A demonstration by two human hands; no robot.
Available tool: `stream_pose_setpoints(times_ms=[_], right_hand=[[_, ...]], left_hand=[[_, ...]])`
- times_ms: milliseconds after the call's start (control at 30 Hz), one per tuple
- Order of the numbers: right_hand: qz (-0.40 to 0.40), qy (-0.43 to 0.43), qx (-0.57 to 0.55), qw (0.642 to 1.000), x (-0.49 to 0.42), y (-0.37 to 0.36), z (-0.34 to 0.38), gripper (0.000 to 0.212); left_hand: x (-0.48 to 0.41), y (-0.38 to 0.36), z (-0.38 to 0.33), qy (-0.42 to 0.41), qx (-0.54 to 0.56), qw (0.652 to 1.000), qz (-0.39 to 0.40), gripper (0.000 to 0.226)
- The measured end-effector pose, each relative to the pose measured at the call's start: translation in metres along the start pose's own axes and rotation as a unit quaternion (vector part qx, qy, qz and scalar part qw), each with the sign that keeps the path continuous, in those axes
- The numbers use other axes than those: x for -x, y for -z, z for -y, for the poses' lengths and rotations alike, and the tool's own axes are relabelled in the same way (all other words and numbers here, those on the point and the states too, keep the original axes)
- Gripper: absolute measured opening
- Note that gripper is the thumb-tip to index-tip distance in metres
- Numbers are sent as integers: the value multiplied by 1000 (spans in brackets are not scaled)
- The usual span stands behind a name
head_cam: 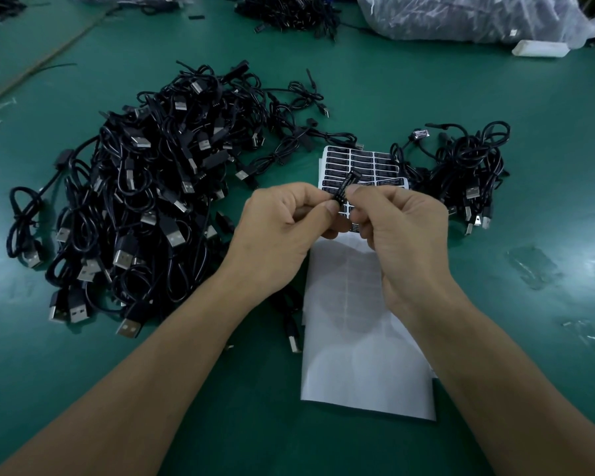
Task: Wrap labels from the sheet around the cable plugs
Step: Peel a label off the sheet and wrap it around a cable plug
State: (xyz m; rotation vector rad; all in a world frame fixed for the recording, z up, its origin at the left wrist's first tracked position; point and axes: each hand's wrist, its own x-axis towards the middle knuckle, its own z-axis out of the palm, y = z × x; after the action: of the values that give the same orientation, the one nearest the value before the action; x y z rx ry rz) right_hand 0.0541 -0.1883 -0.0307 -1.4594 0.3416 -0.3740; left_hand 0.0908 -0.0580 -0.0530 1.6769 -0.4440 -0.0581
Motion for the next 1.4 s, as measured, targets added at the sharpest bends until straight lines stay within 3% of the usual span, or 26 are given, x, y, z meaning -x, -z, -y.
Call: stream_pose_setpoints(times_ms=[1400], right_hand=[[11,38,51,998,-3,4,-4,31]], left_hand=[[1,1,-1,-1,19,1000,16,9]])
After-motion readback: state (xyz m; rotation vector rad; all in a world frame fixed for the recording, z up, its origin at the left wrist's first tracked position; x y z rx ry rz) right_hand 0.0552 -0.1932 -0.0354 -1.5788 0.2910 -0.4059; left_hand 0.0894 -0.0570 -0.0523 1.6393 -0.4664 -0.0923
